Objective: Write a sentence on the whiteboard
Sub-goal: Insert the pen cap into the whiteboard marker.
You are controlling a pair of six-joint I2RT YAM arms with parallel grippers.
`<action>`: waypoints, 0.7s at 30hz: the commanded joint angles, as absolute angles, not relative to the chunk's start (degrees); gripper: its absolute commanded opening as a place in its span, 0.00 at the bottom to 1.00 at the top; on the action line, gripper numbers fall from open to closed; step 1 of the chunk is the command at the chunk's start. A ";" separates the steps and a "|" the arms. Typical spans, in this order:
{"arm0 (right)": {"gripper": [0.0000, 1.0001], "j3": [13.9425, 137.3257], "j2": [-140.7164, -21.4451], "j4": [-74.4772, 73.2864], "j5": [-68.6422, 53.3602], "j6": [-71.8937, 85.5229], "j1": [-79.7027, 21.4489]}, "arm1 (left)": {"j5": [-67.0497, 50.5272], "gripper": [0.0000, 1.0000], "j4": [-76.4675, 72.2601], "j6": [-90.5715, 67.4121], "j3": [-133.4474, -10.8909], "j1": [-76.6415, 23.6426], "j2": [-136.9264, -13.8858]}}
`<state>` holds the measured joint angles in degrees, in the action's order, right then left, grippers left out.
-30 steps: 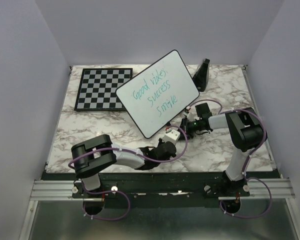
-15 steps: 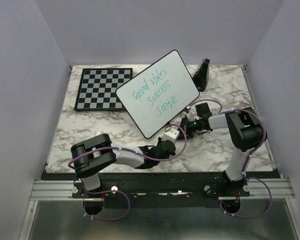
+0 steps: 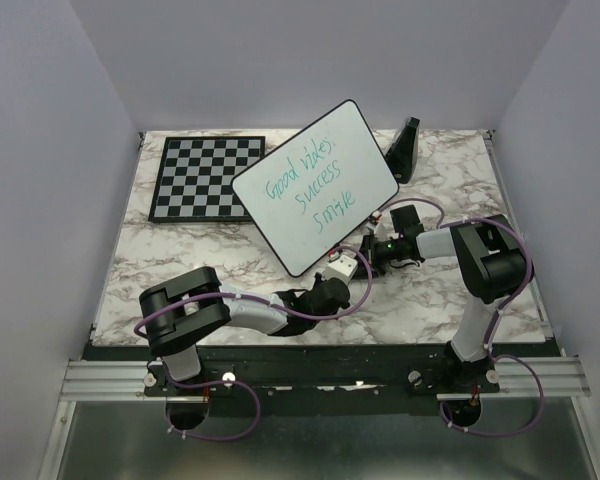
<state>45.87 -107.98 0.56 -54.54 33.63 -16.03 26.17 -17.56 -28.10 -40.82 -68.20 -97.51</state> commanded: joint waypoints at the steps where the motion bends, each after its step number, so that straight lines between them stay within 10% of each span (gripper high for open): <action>1: 0.01 46.41 -107.31 -1.76 -58.71 34.10 -16.44 | 29.27 0.28 -13.18 -26.19 -40.34 -66.45 -97.12; 21: 0.01 46.58 -108.02 -1.67 -59.06 34.01 -16.17 | 29.27 0.31 -15.20 -26.10 -42.89 -65.66 -97.29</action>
<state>46.52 -107.98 1.08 -54.98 33.67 -16.01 26.15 -16.56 -27.42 -41.78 -67.29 -97.49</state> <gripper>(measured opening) 0.165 0.310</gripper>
